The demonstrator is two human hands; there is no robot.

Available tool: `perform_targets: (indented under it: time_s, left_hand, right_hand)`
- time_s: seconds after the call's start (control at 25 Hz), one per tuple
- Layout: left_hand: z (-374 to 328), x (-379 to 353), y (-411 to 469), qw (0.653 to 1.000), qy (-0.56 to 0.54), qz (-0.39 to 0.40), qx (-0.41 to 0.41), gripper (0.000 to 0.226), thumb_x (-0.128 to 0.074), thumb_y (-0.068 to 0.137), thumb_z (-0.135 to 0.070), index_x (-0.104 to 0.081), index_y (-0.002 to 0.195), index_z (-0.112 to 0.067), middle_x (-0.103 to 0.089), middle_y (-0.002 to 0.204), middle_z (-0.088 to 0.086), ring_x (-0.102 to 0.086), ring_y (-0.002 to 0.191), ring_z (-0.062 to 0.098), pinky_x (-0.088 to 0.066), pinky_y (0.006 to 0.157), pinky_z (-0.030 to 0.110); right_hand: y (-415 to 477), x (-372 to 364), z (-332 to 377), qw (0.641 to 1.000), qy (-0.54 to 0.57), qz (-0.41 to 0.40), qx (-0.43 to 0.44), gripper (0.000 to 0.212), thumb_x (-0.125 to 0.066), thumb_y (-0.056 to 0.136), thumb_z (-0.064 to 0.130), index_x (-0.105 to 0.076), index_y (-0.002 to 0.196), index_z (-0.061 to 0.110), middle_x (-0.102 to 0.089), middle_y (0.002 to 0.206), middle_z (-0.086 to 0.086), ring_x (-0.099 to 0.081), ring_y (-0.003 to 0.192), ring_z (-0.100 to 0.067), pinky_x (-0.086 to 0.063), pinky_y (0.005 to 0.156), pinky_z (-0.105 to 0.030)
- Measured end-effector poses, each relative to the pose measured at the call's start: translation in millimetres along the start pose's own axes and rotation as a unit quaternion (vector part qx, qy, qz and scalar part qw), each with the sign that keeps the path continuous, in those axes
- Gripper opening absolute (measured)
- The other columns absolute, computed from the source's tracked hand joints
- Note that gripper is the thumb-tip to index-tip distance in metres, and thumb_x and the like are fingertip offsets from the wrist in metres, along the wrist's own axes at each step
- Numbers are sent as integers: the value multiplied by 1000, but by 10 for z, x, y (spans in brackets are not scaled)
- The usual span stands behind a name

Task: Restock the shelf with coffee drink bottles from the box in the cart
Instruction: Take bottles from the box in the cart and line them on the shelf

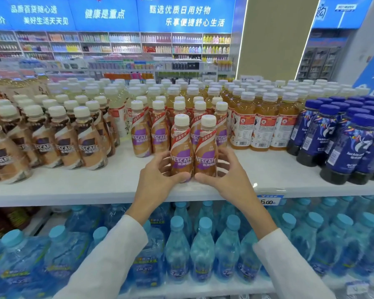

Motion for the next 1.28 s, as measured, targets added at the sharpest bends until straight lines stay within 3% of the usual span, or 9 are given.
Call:
perform_targets:
  time_s: [0.16, 0.4, 0.56, 0.76, 0.92, 1.04, 1.16, 1.28]
  left_hand:
    - [-1, -74, -49, 999, 30, -34, -25, 71, -92, 68, -35, -58, 131, -31, -61, 121, -13, -62, 99, -2, -51, 74, 5]
    - [108, 301, -20, 993, 32, -111, 20, 73, -94, 64, -31, -63, 129, -27, -69, 114, -11, -66, 97, 2, -51, 77, 12]
    - [194, 706, 122, 989, 22, -138, 40, 63, -95, 63, -21, -62, 117, -23, -72, 106, -9, -68, 89, 1, -52, 75, 15]
    - [245, 924, 380, 991, 56, -114, 31, 60, -93, 67, -22, -57, 114, -25, -67, 108, -8, -66, 91, 5, -53, 81, 22]
    - [330, 932, 426, 992, 48, -111, 15, 61, -91, 70, -20, -59, 122, -22, -65, 111, -9, -64, 92, 3, -47, 74, 12]
    - [355, 940, 450, 993, 40, -108, 5, 63, -91, 70, -19, -62, 126, -18, -67, 110, -10, -65, 94, 4, -50, 80, 15]
    - [351, 920, 445, 993, 39, -115, 0, 62, -90, 71, -18, -62, 127, -17, -67, 110, -9, -63, 91, -2, -48, 70, 6]
    - [374, 898, 427, 992, 34, -120, -4, 63, -89, 72, -18, -61, 128, -17, -68, 115, -6, -65, 97, 7, -50, 73, 6]
  right_hand:
    - [-94, -43, -8, 998, 15, -65, -6, 53, -90, 71, 24, -63, 116, 30, -70, 108, 19, -65, 97, 6, -53, 77, -10]
    - [-12, -463, 121, 999, 25, -32, -9, 50, -90, 72, 23, -64, 114, 28, -69, 105, 20, -63, 92, 13, -50, 74, -5]
    - [188, -920, 254, 1000, 29, -7, 6, 49, -90, 71, 22, -62, 111, 31, -69, 103, 19, -66, 92, 4, -52, 76, -10]
    - [383, -1206, 294, 999, 25, -14, 16, 56, -88, 75, 22, -58, 122, 21, -68, 114, 8, -65, 99, -4, -50, 76, -7]
    - [455, -1258, 257, 999, 23, -18, 15, 57, -86, 77, 23, -57, 125, 20, -68, 119, 4, -65, 105, -8, -54, 87, -19]
    - [460, -1307, 219, 999, 15, -29, 21, 57, -85, 79, 25, -55, 127, 21, -67, 120, 5, -65, 106, -8, -56, 92, -28]
    - [485, -1328, 195, 999, 15, -30, 22, 56, -84, 79, 25, -55, 126, 22, -67, 119, 6, -65, 105, -5, -57, 93, -29]
    - [492, -1337, 189, 999, 17, -34, 19, 55, -84, 80, 24, -54, 127, 23, -66, 119, 8, -64, 106, -5, -56, 93, -27]
Point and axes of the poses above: each hand's wrist, its own y-axis towards the middle knuckle, its own x-axis out of the back of the hand, z = x × y, the point moved 1 cm from there along y, towards the middle knuckle
